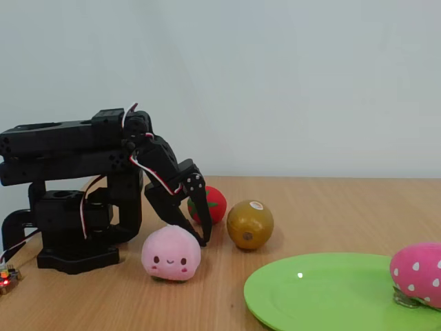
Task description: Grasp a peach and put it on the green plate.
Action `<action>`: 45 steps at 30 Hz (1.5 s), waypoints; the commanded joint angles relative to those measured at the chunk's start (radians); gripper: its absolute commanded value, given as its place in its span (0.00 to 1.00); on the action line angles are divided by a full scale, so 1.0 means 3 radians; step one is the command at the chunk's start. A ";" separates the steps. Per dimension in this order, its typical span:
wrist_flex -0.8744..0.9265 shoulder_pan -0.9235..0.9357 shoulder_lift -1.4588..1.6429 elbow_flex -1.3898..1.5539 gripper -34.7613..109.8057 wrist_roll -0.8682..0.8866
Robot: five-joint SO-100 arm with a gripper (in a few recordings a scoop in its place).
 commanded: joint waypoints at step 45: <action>0.1769 0.0005 -0.2403 -0.3871 0.18 -0.1171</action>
